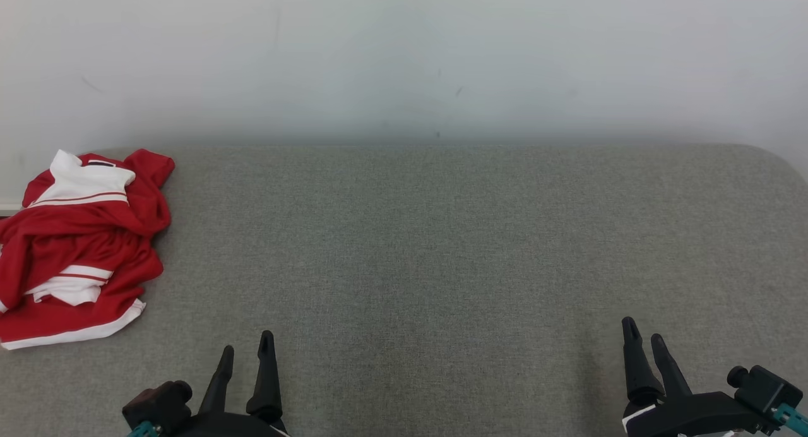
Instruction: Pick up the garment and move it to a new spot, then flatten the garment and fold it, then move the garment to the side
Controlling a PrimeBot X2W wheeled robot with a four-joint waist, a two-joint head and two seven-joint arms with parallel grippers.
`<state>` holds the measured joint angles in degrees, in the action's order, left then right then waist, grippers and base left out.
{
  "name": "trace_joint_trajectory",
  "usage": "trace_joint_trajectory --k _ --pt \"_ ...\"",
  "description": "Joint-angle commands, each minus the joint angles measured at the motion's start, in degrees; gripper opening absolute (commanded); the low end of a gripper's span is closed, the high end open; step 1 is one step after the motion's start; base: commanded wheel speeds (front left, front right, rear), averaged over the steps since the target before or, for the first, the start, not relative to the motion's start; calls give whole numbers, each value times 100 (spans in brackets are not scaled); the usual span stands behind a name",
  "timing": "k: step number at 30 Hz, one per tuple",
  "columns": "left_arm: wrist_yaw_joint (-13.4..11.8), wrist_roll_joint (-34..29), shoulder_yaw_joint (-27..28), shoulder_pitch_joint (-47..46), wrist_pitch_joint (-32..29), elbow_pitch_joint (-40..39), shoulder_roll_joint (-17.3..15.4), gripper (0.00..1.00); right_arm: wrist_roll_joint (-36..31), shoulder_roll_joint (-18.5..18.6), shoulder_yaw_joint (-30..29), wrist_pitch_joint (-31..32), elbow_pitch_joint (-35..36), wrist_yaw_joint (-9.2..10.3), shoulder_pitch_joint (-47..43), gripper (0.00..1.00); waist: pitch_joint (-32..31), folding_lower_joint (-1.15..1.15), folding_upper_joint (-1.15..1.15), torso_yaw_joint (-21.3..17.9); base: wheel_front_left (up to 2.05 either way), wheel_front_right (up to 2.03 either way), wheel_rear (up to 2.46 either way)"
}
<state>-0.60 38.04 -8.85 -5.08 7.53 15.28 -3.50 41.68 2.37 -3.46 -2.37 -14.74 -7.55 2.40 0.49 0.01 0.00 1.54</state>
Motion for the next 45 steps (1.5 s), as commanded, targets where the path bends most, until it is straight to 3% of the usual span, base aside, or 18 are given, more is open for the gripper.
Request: trace_joint_trajectory --k 1,11,45 --pt "-53 -240 -16 -163 73 -62 -52 100 -221 47 24 -39 53 6 107 100 3 -1 0 7 0 0 0" --pt "-263 -997 -85 -135 210 -67 -214 100 -990 52 104 -87 44 6 108 100 -5 -1 0 49 0 0 0" --pt "-354 -2604 -438 -226 575 81 -338 100 -2719 59 339 -220 -124 10 193 100 -3 -1 0 101 0 0 0"
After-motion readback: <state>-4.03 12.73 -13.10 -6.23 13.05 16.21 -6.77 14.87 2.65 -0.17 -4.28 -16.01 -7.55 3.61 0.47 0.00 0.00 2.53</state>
